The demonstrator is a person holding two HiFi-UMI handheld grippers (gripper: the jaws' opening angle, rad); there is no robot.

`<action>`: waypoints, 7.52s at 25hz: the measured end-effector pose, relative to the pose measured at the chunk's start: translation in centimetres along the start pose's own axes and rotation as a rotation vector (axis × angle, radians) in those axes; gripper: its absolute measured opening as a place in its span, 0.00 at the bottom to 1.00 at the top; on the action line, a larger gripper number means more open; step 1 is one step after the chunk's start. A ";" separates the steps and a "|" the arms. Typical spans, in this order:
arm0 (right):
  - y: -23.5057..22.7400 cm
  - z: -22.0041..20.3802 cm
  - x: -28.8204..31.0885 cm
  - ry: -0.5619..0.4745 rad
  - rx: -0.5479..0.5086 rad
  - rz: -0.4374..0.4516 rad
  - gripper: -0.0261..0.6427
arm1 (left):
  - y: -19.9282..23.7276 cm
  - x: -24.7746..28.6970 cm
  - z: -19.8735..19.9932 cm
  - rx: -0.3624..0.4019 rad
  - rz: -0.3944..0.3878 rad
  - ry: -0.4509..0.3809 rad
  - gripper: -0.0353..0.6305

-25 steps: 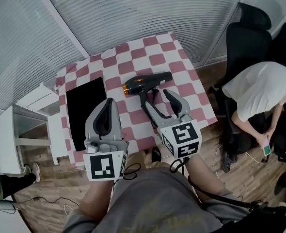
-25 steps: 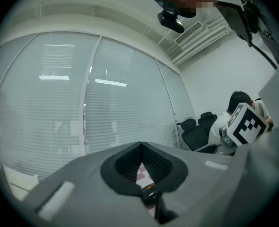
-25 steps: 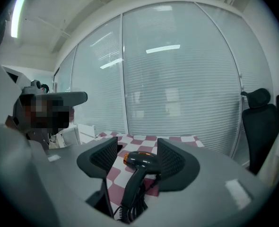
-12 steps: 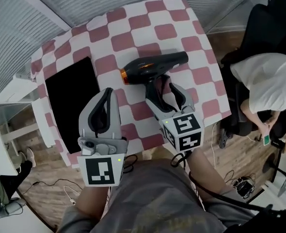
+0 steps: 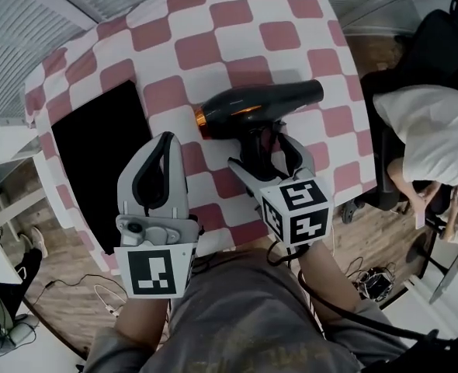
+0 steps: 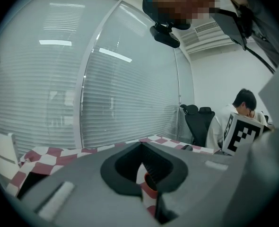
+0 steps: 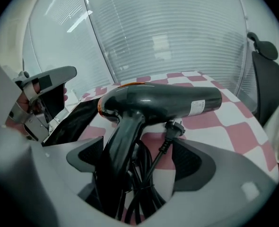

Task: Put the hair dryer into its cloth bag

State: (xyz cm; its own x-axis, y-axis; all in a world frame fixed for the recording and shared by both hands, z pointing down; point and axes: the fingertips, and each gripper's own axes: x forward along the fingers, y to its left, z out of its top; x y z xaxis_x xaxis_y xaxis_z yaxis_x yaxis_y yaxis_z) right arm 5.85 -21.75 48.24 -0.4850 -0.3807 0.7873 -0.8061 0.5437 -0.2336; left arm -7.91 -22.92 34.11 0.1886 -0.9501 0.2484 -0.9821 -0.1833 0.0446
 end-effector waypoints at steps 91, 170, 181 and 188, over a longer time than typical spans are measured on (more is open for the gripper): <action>16.6 -7.1 -12.6 -0.094 -0.513 0.367 0.36 | 3.9 -25.5 -17.2 0.422 -0.247 0.327 0.09; 16.1 -7.5 -12.0 -0.021 -0.569 0.510 0.36 | 6.2 -20.1 -9.0 0.067 -0.402 0.491 0.09; 16.1 -7.4 -12.0 -0.006 -0.591 0.509 0.36 | 4.4 -21.2 -15.8 0.167 -0.467 0.628 0.21; 16.0 -8.0 -11.8 0.007 -0.601 0.504 0.36 | 3.6 -21.4 -19.3 0.255 -0.479 0.723 0.17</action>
State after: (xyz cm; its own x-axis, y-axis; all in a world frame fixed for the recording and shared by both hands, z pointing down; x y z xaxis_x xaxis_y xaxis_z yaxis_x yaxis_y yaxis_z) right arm 1.43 -2.56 39.80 -0.7397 0.0233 0.6725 -0.1667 0.9619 -0.2167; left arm -15.53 1.63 47.63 0.4446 -0.3833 0.8096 -0.7521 -0.6507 0.1050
